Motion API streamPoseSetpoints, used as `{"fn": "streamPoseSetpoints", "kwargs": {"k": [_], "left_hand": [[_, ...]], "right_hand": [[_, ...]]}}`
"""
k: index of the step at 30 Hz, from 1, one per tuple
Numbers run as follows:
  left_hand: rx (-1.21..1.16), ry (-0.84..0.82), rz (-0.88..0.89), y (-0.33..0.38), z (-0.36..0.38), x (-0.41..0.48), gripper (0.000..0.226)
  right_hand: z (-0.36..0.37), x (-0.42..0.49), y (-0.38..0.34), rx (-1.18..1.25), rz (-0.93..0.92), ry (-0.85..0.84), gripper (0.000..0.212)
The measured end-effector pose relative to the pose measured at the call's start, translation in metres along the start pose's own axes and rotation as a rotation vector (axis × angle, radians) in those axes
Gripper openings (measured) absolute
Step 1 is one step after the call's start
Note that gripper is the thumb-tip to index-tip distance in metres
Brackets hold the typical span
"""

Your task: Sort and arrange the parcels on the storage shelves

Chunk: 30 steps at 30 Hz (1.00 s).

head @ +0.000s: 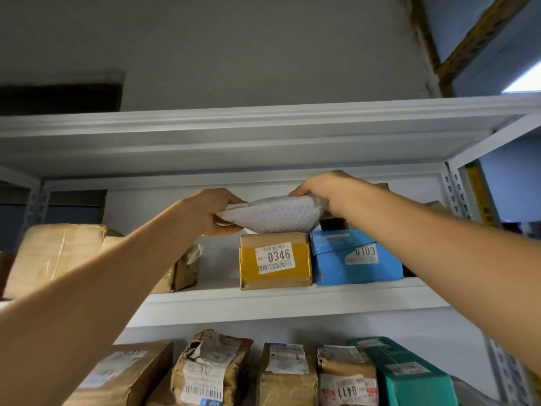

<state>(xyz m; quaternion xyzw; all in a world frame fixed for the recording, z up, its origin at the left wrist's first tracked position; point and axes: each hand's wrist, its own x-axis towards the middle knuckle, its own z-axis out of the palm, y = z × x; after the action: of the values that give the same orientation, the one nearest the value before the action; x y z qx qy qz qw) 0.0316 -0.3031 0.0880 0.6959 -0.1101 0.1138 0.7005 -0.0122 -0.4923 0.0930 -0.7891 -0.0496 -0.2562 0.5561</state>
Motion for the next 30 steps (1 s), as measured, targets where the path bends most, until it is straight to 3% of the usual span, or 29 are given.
{"fn": "streamPoseSetpoints", "kwargs": {"k": [2,4,7,12,16,21,25,28,30], "left_hand": [[-0.044,-0.022,-0.026,-0.002,-0.003,-0.002,0.024],[-0.05,-0.04,-0.01,-0.002,-0.005,-0.008,0.019],[-0.027,-0.036,0.059,0.001,-0.006,-0.019,0.014],[-0.068,-0.003,0.154,0.009,-0.011,-0.037,0.011],[-0.088,0.048,0.236,0.007,-0.017,-0.051,0.032],[-0.055,0.063,0.32,-0.002,-0.022,-0.073,0.029],[-0.009,0.021,0.363,-0.01,-0.026,-0.092,0.04],[0.029,0.052,0.357,-0.016,-0.031,-0.102,0.038],[0.025,0.046,0.347,-0.023,-0.033,-0.109,0.041]], "right_hand": [[-0.001,0.004,0.002,0.043,-0.012,0.018,0.033],[-0.002,0.003,0.006,0.081,-0.02,-0.015,0.016],[-0.005,-0.006,0.012,0.174,-0.057,-0.009,0.013],[-0.007,-0.014,0.003,0.232,-0.136,0.084,0.049],[-0.011,-0.026,0.002,0.2,-0.155,0.058,0.045],[-0.015,-0.039,0.006,0.258,-0.145,0.02,0.071],[-0.018,-0.05,0.012,0.306,-0.122,-0.08,0.071],[-0.018,-0.055,0.021,0.289,-0.132,-0.129,0.057],[-0.016,-0.057,0.031,0.306,-0.148,-0.15,0.067]]}}
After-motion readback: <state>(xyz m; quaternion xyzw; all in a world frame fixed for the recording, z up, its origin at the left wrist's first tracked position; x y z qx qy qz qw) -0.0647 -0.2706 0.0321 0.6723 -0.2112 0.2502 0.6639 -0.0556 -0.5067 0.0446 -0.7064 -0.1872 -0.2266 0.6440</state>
